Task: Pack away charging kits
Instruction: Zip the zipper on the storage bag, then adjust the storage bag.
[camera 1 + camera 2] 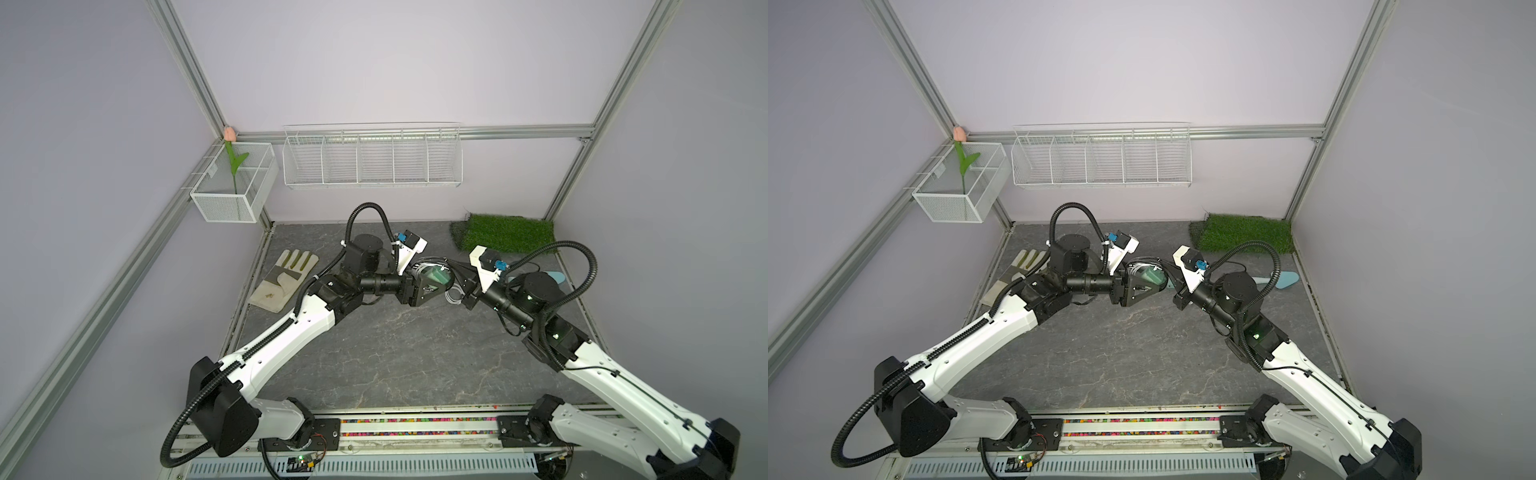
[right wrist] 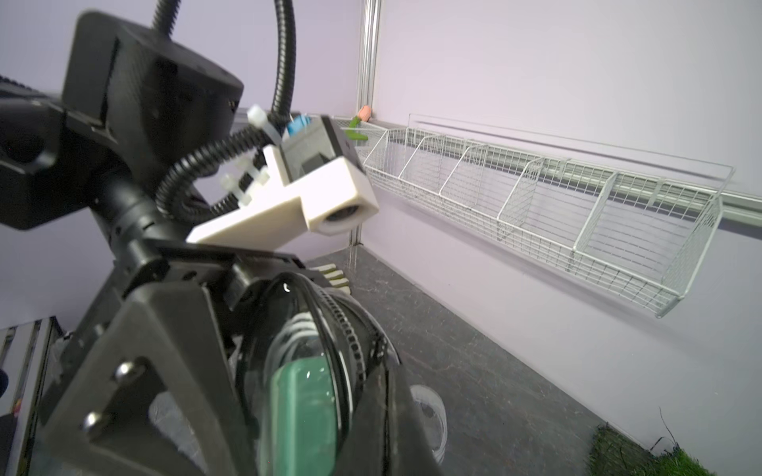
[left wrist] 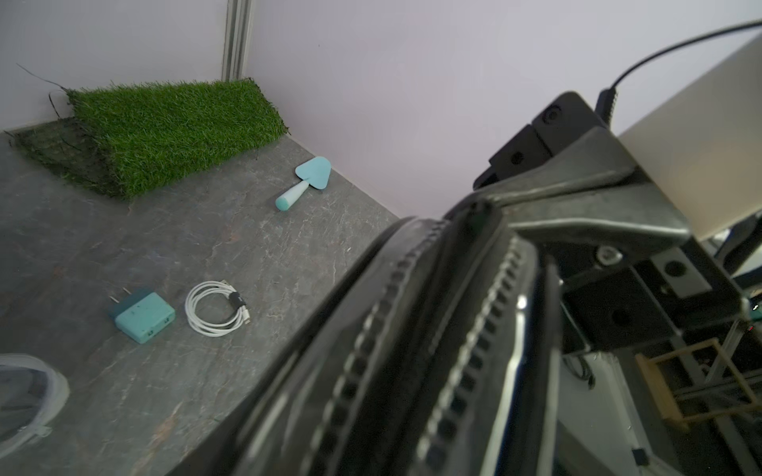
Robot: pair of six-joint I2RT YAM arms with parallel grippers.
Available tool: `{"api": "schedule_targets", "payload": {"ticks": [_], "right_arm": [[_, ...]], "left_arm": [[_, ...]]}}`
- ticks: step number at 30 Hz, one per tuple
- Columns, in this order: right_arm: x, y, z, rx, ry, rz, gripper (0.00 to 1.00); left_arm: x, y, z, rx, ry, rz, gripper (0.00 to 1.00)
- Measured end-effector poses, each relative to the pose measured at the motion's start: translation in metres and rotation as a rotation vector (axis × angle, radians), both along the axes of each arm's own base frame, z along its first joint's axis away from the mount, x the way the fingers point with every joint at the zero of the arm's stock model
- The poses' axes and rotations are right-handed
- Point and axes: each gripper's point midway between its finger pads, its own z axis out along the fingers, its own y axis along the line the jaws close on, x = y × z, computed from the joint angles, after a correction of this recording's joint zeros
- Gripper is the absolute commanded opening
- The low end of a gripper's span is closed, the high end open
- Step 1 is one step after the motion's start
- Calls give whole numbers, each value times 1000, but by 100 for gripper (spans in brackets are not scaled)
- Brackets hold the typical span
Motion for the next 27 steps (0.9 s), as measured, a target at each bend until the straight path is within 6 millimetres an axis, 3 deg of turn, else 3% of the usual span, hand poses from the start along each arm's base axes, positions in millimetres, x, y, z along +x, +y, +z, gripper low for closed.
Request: {"api": "schedule_targets", "payload": {"ticks": [5,13,19,23,27], "right_arm": [[2,-5,13,69,-5,-39,6],[12,-20,14,206,41,-126,6],[8,-14,24,279,31,-106,6],[9,0,32,276,31,-79,6],[8,6,51,278,7,-65,6]], "left_arm": [[0,0,4,-17,6,6,83],[-6,10,6,-134,-9,46,93],[-1,18,36,-282,-54,106,94],[13,29,49,-370,-54,172,93],[44,62,37,-470,8,281,94]]}}
